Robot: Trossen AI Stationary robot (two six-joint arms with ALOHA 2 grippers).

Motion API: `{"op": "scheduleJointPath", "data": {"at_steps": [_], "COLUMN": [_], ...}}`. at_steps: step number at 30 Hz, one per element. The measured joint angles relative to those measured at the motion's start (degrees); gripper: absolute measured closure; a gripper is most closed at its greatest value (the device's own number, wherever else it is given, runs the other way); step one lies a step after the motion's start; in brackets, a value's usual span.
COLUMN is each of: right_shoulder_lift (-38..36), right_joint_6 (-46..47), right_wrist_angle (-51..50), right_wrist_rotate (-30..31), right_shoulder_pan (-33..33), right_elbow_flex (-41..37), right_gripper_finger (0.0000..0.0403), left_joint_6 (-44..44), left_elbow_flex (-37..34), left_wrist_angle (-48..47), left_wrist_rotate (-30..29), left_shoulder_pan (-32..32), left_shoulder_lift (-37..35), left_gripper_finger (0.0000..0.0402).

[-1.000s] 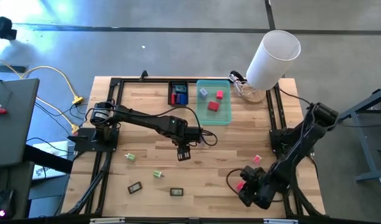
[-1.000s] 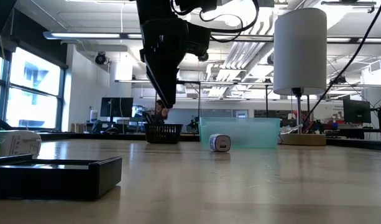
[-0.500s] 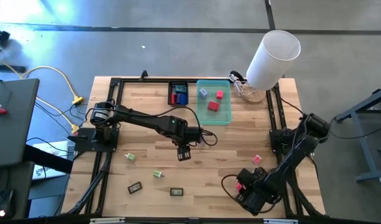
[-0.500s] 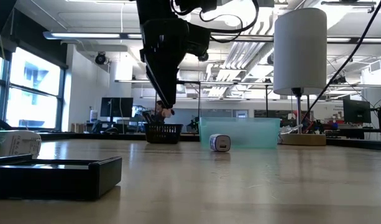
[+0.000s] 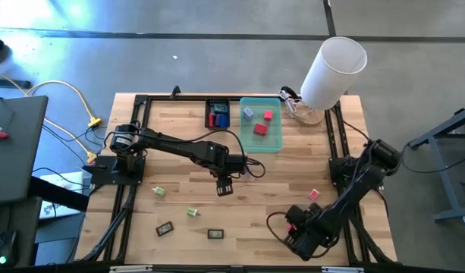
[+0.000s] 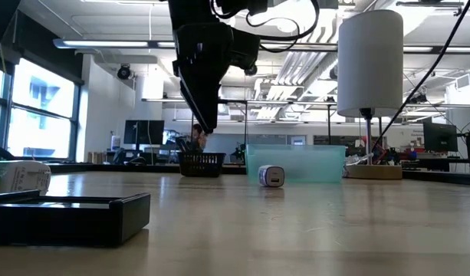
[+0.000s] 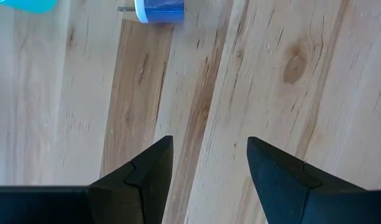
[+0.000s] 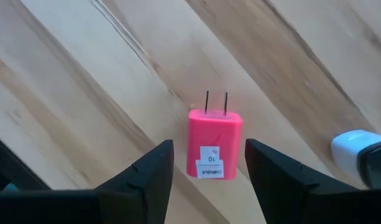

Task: Pick & Place Office items
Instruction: Put the bottom pink charger adapter into the blue bin

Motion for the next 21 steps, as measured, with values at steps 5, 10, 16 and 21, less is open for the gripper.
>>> {"op": "scheduleJointPath", "data": {"at_steps": [5, 10, 16, 21], "right_shoulder_lift": [2.43, 4.66, 6.42, 6.97], "right_joint_6": [-0.31, -1.43, -2.49, -1.63], "right_wrist_angle": [0.74, 0.71, 3.65, 7.63], "right_wrist_rotate": [-1.67, -1.76, -2.52, -3.32], "right_shoulder_pan": [-0.01, -0.36, -0.34, -0.76], "right_elbow_flex": [0.0, -0.01, -0.02, -0.02], "right_gripper_finger": [0.0215, 0.0215, 0.0215, 0.0215], "left_joint_6": [0.02, -0.15, -1.78, -2.8], "left_elbow_flex": [0.0, 0.0, 0.0, 0.0], "left_wrist_angle": [0.13, 0.39, 0.48, 0.61], "left_wrist_rotate": [0.0, -0.01, 0.0, 0.0], "left_shoulder_pan": [0.0, 0.0, -0.02, -0.02], "left_shoulder_lift": [0.0, 0.0, 0.0, 0.0], "left_gripper_finger": [0.0204, 0.0204, 0.0204, 0.0204]}}
